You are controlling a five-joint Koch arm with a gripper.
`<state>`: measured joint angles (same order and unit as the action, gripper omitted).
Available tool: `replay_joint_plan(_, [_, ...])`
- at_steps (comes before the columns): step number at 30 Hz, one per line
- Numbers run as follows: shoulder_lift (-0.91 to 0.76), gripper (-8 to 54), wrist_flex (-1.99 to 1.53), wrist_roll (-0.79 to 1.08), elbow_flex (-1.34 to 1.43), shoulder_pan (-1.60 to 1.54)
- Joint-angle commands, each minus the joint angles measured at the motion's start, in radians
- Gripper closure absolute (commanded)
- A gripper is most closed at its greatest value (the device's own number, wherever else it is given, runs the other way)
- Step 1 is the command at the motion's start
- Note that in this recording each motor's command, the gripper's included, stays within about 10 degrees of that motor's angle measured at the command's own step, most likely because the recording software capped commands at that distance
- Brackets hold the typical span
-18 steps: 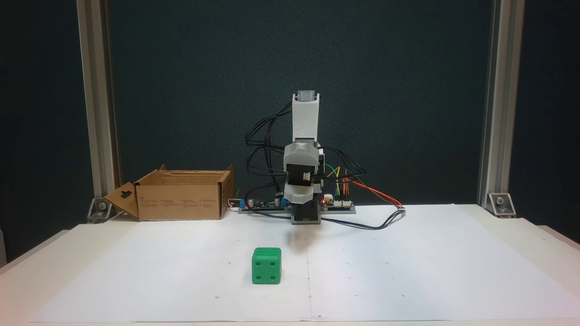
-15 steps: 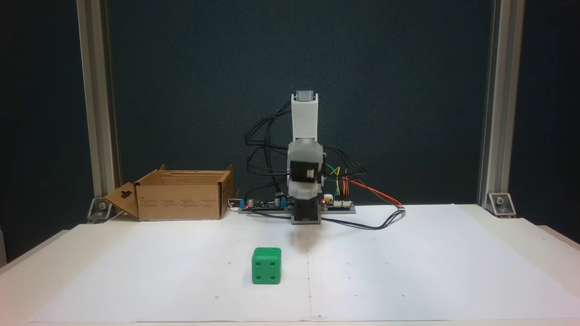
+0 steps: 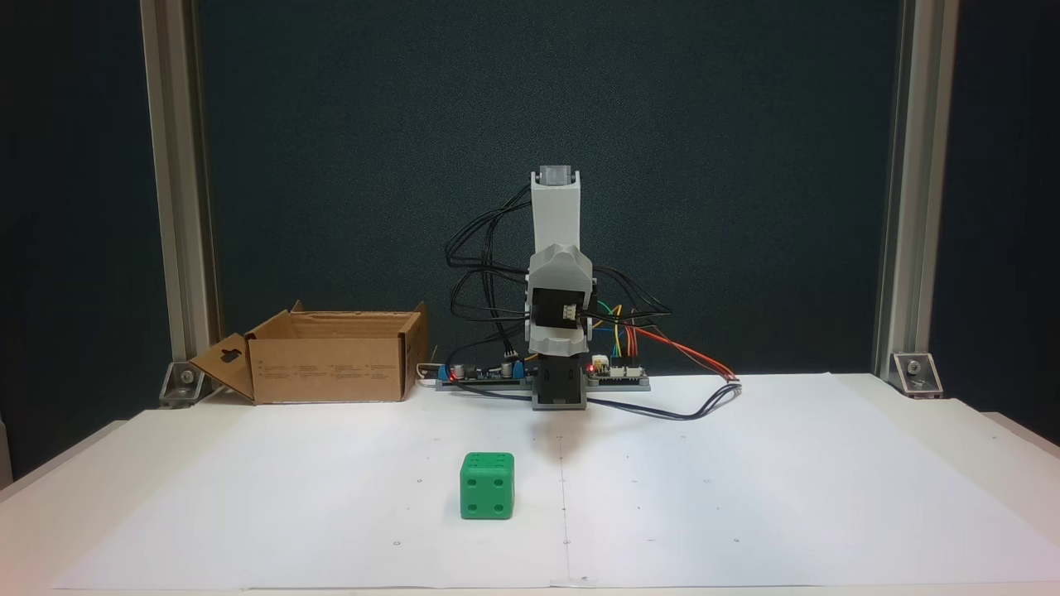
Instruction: Grasp a green dice and put it in the bin.
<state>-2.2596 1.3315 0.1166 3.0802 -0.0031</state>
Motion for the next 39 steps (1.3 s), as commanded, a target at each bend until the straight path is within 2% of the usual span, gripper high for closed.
replay_joint_plan(1, [-0.104,1.0,0.061,-0.040,0.049,-0.005])
replay_joint_plan(39, [-0.104,1.6,0.044,-0.034,0.031,-0.021])
